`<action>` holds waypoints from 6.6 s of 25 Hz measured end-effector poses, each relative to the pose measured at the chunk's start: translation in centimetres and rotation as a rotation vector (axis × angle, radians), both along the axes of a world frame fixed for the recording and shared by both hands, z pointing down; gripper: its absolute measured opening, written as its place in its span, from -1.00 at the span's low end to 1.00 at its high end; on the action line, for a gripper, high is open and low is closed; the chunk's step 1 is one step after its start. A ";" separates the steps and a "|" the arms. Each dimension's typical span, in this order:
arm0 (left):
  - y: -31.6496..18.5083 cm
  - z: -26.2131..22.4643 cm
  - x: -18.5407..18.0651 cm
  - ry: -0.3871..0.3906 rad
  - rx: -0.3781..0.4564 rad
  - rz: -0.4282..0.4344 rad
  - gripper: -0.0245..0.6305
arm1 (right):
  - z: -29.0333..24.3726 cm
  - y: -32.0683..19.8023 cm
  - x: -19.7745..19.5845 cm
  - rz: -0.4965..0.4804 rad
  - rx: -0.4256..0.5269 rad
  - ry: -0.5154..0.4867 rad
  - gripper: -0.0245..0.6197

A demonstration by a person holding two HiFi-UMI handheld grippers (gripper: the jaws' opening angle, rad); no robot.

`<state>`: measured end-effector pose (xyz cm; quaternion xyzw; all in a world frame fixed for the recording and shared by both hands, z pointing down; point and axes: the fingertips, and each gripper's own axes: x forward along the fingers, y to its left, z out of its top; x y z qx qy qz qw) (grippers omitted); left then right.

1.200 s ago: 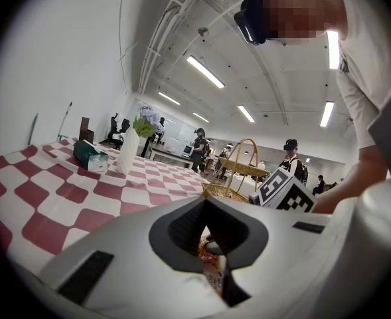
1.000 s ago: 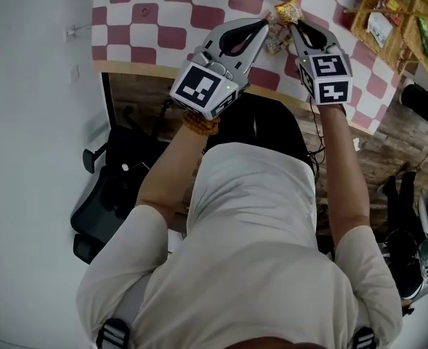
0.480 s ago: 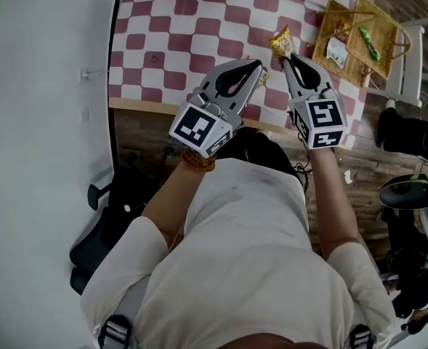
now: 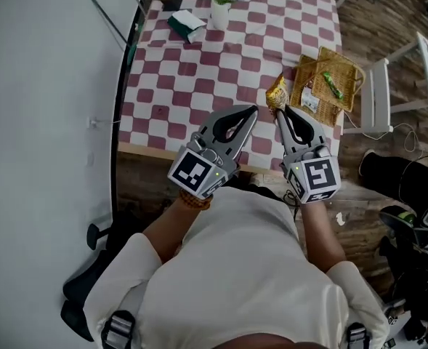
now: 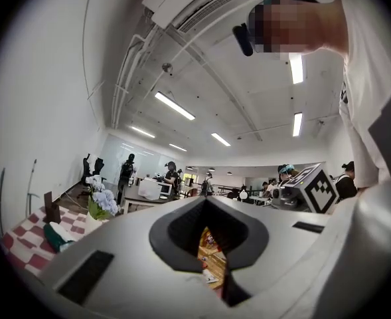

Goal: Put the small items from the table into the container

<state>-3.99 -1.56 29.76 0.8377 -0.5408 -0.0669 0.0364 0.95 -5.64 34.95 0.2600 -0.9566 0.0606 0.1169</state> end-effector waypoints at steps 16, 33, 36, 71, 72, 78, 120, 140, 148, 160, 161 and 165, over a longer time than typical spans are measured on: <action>-1.3 -2.9 3.8 0.028 0.044 0.107 -0.85 | -3.8 -0.6 4.9 0.120 0.052 -0.040 -0.75; -3.4 -3.3 13.4 0.044 0.026 0.347 -0.85 | -3.8 -2.0 16.2 0.374 0.032 -0.013 -0.75; -3.8 -2.1 13.1 0.030 0.012 0.335 -0.85 | -3.1 -2.6 15.9 0.365 0.031 -0.006 -0.75; -19.5 11.9 13.6 -0.021 -0.135 0.297 -0.85 | 14.5 -21.1 14.4 0.240 -0.199 0.490 -0.69; -19.4 11.7 13.5 -0.021 -0.133 0.296 -0.85 | 14.2 -21.3 14.5 0.251 -0.191 0.481 -0.66; -17.8 7.6 12.1 0.002 -0.091 0.267 -0.85 | 10.1 -21.4 15.3 0.312 -0.107 0.401 -0.62; -3.7 -6.2 7.1 0.007 0.057 0.114 -0.85 | -9.4 -3.7 9.0 0.133 0.119 -0.157 -0.66; 2.4 -4.5 -3.3 -0.016 0.016 -0.166 -0.85 | -7.2 1.5 -3.1 -0.169 0.055 -0.152 -0.66; 1.0 2.1 -5.5 -0.033 -0.094 -0.168 -0.85 | 0.9 0.9 -5.4 -0.207 -0.029 -0.015 -0.63; -0.4 17.5 -8.1 0.019 -0.281 -0.151 -0.85 | 18.7 1.1 -9.0 -0.288 -0.194 0.253 -0.34; -0.7 18.8 -8.3 0.015 -0.280 -0.148 -0.85 | 20.3 1.1 -9.2 -0.291 -0.203 0.277 -0.34; -1.5 23.5 -8.7 0.011 -0.304 -0.135 -0.85 | 27.1 1.5 -9.7 -0.327 -0.249 0.402 -0.24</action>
